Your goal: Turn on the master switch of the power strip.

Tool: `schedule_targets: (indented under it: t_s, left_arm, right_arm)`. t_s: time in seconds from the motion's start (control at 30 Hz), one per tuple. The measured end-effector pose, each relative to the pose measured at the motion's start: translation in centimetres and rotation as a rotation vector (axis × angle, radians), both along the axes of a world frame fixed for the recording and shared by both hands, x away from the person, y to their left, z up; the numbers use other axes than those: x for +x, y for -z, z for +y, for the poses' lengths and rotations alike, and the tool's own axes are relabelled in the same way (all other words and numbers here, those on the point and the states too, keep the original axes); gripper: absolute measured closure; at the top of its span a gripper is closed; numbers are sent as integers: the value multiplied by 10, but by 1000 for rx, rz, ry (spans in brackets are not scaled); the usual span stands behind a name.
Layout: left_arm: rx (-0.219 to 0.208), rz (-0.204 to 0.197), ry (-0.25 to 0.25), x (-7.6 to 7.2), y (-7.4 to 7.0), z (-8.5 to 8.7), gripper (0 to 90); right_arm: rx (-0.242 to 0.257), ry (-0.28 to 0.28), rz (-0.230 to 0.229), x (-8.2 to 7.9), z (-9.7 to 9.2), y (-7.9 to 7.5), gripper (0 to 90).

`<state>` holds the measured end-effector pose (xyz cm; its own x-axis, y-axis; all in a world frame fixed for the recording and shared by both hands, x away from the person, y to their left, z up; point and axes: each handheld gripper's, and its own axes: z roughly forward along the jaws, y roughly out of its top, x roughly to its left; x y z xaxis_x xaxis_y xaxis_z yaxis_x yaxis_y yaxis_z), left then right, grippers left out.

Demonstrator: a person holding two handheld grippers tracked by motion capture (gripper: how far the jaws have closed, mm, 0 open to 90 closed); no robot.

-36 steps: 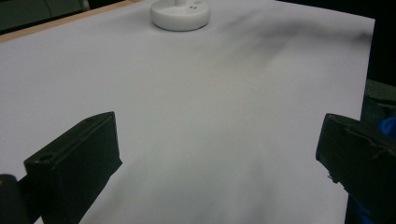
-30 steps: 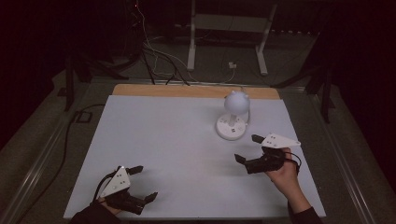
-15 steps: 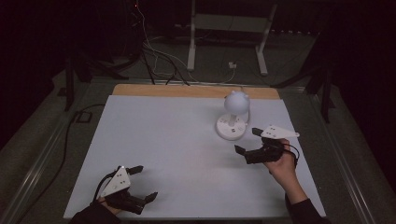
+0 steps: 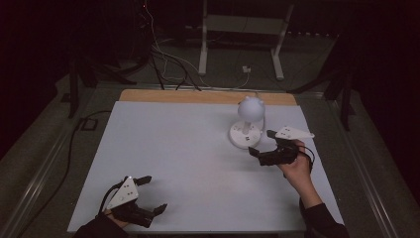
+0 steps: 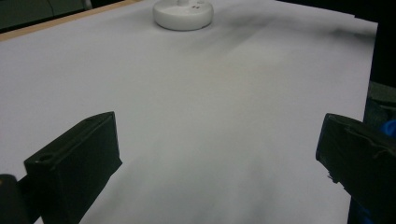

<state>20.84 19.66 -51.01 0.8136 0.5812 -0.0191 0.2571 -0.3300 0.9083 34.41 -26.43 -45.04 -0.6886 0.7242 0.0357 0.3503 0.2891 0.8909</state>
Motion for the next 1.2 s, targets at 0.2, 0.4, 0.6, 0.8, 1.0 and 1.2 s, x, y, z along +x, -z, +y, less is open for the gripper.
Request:
schedule_targets:
  t_s: [0.2, 0.4, 0.6, 0.8, 1.0, 1.2]
  left_arm:
    - [1, 0, 1, 0, 0, 0, 1]
    - [1, 1, 1, 0, 0, 0, 1]
    - [3, 1, 1, 0, 0, 0, 1]
    - [7, 1, 1, 0, 0, 0, 1]
    - [7, 1, 2, 0, 0, 0, 1]
    - [9, 1, 4, 0, 1, 0, 1]
  right_arm:
    - [0, 4, 4, 6, 0, 2, 2]
    - [-3, 14, 12, 15, 0, 4, 2]
    - [-14, 17, 24, 24, 1, 9, 2]
    - [-12, 33, 32, 32, 1, 11, 1]
    - [-10, 49, 39, 39, 1, 16, 1]
    - [0, 51, 49, 46, -1, 22, 1]
